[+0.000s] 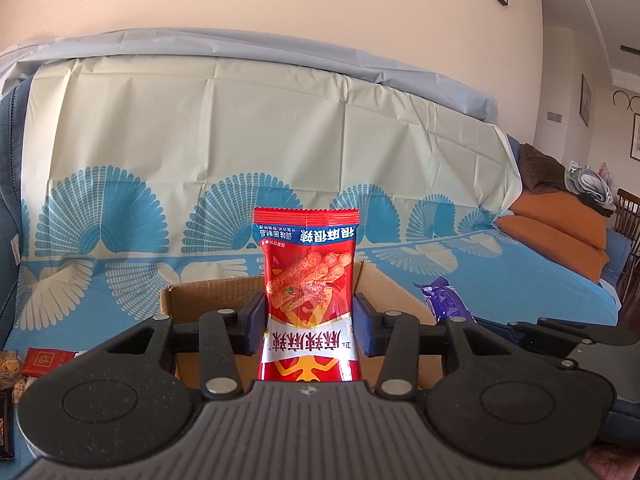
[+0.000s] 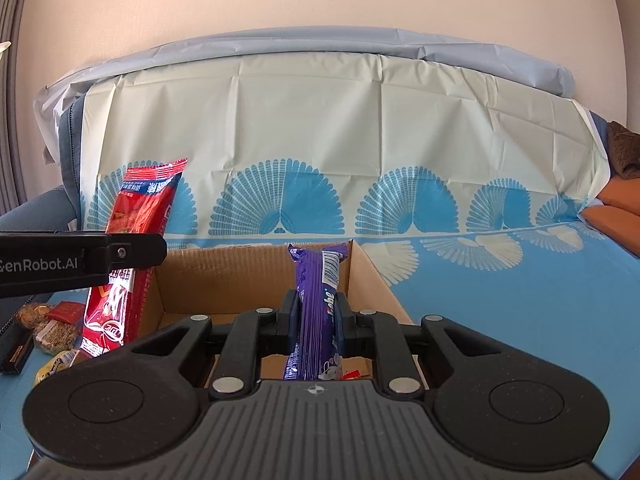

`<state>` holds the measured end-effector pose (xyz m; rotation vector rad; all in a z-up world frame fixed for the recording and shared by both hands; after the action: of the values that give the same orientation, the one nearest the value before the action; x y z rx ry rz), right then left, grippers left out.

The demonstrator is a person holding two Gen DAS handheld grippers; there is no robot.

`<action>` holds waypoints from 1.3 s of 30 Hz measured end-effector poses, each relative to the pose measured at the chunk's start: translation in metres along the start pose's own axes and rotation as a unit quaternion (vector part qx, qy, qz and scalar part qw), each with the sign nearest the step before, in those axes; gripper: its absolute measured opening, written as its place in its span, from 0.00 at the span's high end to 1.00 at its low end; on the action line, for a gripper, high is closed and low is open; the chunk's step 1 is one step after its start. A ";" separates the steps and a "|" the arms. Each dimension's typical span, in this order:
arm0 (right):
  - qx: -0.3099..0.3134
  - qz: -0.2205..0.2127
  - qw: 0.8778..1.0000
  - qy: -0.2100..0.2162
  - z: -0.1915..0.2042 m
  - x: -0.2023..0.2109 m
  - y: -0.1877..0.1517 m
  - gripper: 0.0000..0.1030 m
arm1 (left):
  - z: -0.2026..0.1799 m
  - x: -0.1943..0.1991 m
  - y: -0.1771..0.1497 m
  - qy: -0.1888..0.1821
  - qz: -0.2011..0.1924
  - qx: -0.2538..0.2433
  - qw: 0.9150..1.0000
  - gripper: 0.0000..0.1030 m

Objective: Organize snacks

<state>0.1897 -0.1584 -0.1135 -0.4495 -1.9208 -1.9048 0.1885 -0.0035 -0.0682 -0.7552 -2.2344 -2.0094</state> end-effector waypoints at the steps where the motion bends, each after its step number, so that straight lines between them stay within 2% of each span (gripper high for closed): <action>1: 0.000 0.000 1.000 0.000 0.000 0.000 0.000 0.82 | -0.001 0.000 0.000 -0.001 0.000 0.000 1.000 0.52; 39: 0.015 -0.027 0.999 -0.018 0.001 0.008 0.002 0.82 | -0.008 -0.011 -0.003 -0.014 0.002 0.002 1.000 0.52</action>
<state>0.1838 -0.1577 -0.1084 -0.4300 -2.0012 -1.9106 0.1943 -0.0150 -0.0732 -0.7917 -2.2492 -2.0056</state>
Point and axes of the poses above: each gripper's, at about its wrist camera, not at the fingertips, and x roughly against the way its jaws point, z to its left, y to its top, the point moved 9 cm from there along -x, roughly the way its jaws point, and after that the axes turned 8 degrees about -y, right-handed, at the moved point
